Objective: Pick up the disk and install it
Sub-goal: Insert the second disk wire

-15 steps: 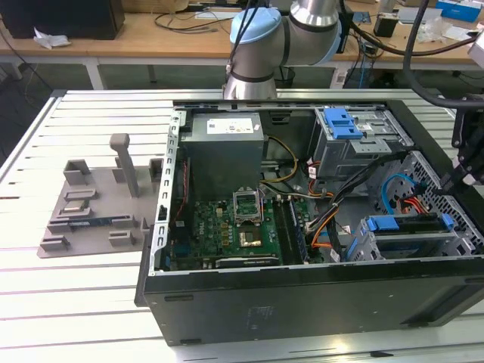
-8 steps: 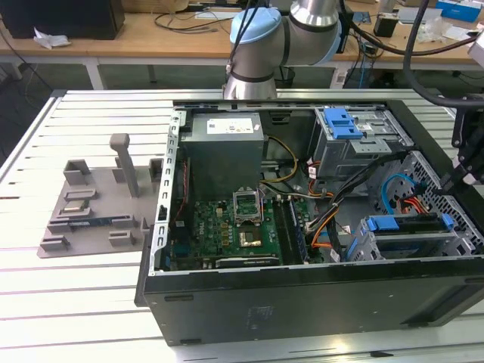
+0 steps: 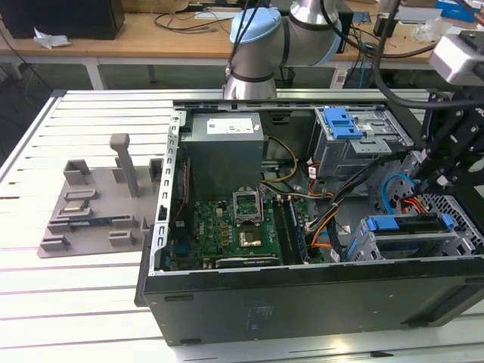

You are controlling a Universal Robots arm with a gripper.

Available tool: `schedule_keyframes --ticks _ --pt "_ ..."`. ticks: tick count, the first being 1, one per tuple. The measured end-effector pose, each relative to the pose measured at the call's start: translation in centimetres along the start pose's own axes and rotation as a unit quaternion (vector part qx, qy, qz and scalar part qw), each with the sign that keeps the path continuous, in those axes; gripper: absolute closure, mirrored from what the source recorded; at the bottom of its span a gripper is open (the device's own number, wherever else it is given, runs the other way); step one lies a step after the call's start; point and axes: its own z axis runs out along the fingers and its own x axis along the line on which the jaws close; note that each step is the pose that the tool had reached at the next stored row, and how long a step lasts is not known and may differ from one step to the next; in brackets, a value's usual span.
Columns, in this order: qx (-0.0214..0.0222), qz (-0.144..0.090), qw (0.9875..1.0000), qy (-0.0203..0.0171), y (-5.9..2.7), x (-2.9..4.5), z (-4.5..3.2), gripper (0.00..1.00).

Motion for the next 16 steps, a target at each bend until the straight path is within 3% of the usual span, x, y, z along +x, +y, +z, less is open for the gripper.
schedule_keyframes --ticks 2,8,12,15,16 --pt "-0.0001 -0.003 1.0 0.0001 -0.03 -0.03 0.45 0.7" --pt "-0.0002 -0.003 1.0 0.0002 -0.04 -0.03 0.47 0.7" --pt "-0.0002 -0.003 1.0 0.0002 -0.04 -0.03 0.47 0.84" --pt "-0.0002 -0.003 1.0 0.0001 -0.03 0.0 0.48 0.84" --pt "-0.0002 -0.003 1.0 0.0001 0.17 0.32 0.49 0.84"
